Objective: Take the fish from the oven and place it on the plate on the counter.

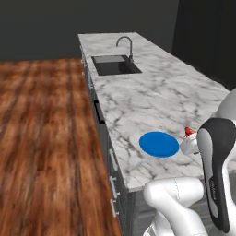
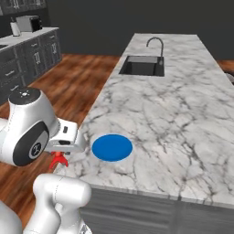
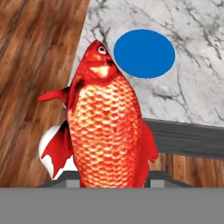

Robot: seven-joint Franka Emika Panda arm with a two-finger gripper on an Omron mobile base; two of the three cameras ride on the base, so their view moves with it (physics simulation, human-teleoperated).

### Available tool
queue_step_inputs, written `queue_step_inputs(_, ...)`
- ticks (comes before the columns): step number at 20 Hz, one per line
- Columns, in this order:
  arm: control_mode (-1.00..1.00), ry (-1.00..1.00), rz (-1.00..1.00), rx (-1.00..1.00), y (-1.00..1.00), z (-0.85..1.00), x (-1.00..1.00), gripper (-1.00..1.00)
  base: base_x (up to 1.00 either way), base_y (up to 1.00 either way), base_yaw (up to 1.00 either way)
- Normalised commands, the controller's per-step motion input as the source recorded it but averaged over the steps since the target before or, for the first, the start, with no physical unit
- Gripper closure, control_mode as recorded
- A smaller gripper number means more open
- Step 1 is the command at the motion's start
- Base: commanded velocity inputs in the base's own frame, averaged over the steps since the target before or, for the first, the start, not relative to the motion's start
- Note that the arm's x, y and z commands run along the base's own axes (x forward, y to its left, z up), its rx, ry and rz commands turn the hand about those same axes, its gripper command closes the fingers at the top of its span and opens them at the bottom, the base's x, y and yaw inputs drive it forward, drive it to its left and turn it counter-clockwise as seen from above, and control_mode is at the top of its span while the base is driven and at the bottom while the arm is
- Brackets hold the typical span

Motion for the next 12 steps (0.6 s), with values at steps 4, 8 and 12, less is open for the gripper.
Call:
queue_step_inputs(4,1.00,0.00,0.00,0.00,0.00,0.00,0.00,1.00,0.37,0.00,-0.08)
queue_step_inputs(8,1.00,0.00,0.00,0.00,0.00,0.00,0.00,1.00,0.30,0.00,-0.05)
queue_step_inputs(12,1.00,0.00,0.00,0.00,0.00,0.00,0.00,1.00,0.38,0.00,-0.05)
